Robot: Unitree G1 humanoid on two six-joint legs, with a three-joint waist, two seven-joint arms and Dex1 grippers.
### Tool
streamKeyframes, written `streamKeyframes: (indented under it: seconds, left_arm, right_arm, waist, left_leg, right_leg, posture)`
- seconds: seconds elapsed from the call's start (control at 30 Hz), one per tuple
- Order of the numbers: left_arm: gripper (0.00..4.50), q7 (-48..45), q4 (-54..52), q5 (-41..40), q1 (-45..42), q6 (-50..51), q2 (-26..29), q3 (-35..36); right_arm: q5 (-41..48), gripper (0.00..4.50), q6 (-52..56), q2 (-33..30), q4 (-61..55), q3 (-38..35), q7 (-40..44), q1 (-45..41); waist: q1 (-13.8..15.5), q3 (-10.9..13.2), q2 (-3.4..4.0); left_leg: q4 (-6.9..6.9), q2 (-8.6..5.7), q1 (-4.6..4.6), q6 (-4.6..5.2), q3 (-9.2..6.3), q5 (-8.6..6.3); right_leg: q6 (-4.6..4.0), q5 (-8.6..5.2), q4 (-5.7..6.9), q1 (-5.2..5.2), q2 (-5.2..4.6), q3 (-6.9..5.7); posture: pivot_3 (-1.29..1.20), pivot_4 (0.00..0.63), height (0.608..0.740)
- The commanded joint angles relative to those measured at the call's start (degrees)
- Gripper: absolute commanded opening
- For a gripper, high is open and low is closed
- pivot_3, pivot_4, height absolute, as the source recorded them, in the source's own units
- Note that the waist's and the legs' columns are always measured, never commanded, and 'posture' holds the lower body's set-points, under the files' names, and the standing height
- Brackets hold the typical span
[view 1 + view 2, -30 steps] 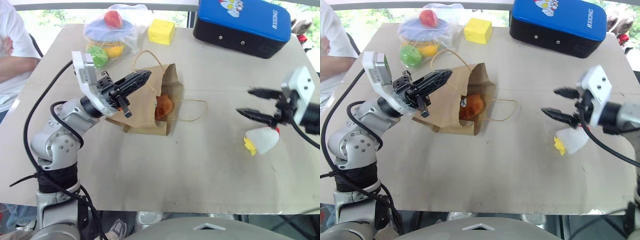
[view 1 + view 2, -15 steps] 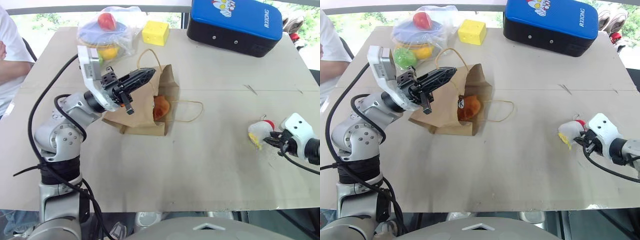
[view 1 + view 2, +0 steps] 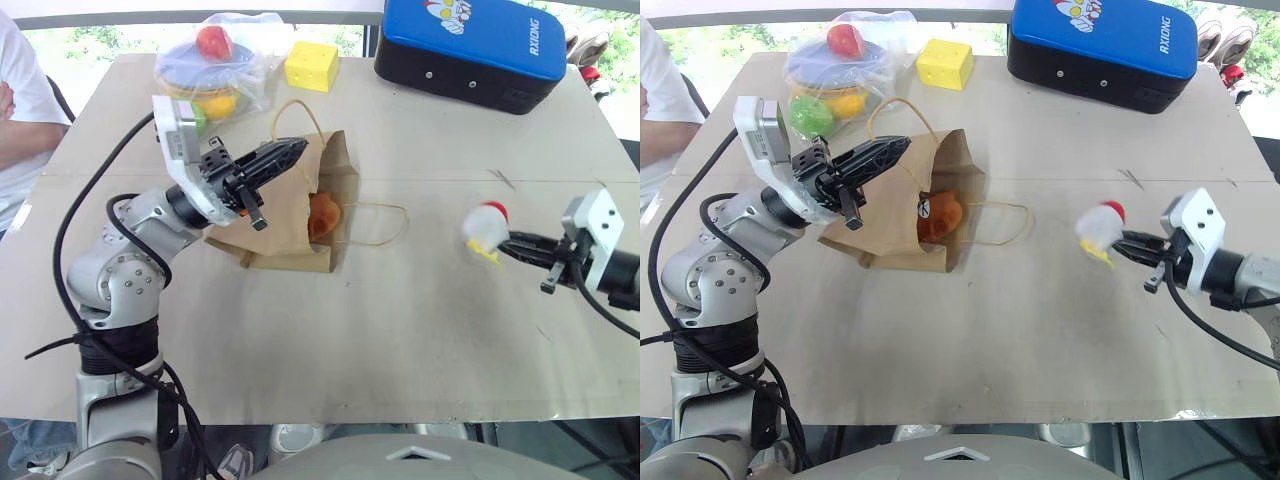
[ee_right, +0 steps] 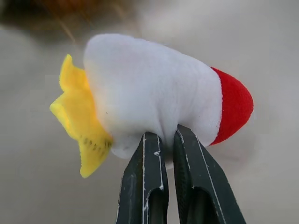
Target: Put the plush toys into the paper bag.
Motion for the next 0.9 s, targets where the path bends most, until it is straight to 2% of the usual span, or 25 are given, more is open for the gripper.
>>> streamKeyframes:
  seconds: [0.03, 0.1, 0.27, 0.4, 0.53, 0.67, 0.8, 0.9]
  left_arm:
    - [0.0, -0.3, -1.8, -2.0, -0.8, 0.7, 0.8, 1.8]
    - [0.0, -0.5, -1.6, -2.7, -1.2, 1.5, 1.0, 2.0]
    - [0.0, -1.0, -1.6, -4.1, -2.4, 3.0, 1.5, 2.0]
    - [0.0, -0.8, -2.0, -4.3, -2.7, 3.3, 1.5, 1.9]
    - [0.0, -1.3, -3.3, -4.7, -1.8, 3.8, 1.7, 1.8]
    - [0.0, -1.2, -5.0, -5.2, 0.1, 4.2, 1.7, 1.9]
    - [0.0, -0.4, -6.2, -5.7, 1.4, 4.1, 1.5, 2.2]
    - [0.0, 0.5, -7.4, -6.5, 2.3, 4.3, 1.3, 2.6]
  right_arm:
    - [3.0, 0.06, -0.3, 2.2, -2.4, 4.6, -2.4, -9.7]
    - [0.6, 0.06, -2.3, 3.5, -1.2, 9.8, -2.5, -15.1]
    - [-18.6, 0.06, -19.4, 9.8, 17.4, 32.2, 1.7, -32.0]
    - [-23.6, 0.06, -28.7, 16.6, 28.8, 40.0, 5.6, -38.7]
    - [-28.5, 0.06, -38.9, 26.3, 41.8, 45.5, 7.4, -46.1]
    - [-30.9, 0.06, -46.8, 32.2, 49.4, 47.2, 9.1, -50.3]
    - [-32.6, 0.06, -49.6, 35.8, 54.3, 47.4, 9.1, -52.2]
    - [-35.5, 0.06, -50.0, 39.2, 61.5, 47.3, 5.6, -53.6]
  waist:
    - [-0.2, 0.0, 0.0]
    - [-0.1, 0.0, 0.01]
    - [-0.4, 0.0, 0.03]
    - [0.0, 0.0, 0.02]
    - [-0.4, 0.1, 0.03]
    - [-0.2, 0.1, 0.03]
    - [0.0, 0.1, 0.03]
    - [-0.2, 0.1, 0.03]
  left_leg:
    - [0.0, 0.0, 0.0, 0.0, 0.01, 0.0]
    - [0.01, -0.01, 0.02, 0.0, 0.04, 0.0]
    - [0.03, 0.0, 0.0, 0.0, -0.01, 0.01]
    - [0.01, -0.02, -0.06, -0.01, -0.06, 0.0]
    - [0.01, -0.02, -0.11, -0.02, -0.03, 0.01]
    - [0.0, -0.01, -0.08, -0.02, -0.08, 0.01]
    - [0.01, -0.03, -0.09, -0.02, -0.05, 0.01]
    - [0.0, -0.03, -0.07, -0.03, -0.06, 0.01]
  right_leg:
    - [-0.03, 0.02, -0.01, 0.0, -0.01, 0.0]
    - [-0.06, 0.04, 0.0, -0.01, -0.01, 0.04]
    - [-0.17, 0.1, 0.01, -0.02, 0.01, -0.02]
    - [-0.21, 0.11, -0.02, -0.03, -0.02, -0.08]
    - [-0.22, 0.13, 0.02, -0.1, -0.05, -0.04]
    - [-0.23, 0.13, 0.07, -0.1, -0.04, -0.09]
    - [-0.23, 0.14, 0.06, -0.09, -0.1, -0.09]
    - [-0.23, 0.14, 0.09, -0.09, -0.11, -0.08]
  posture:
    - [0.0, 0.15, 0.74]
    - [0.0, 0.15, 0.74]
    - [0.0, 0.15, 0.74]
    - [0.0, 0.15, 0.74]
    - [0.0, 0.15, 0.74]
    - [0.0, 0.15, 0.74]
    - [0.0, 0.15, 0.74]
    - [0.0, 0.15, 0.74]
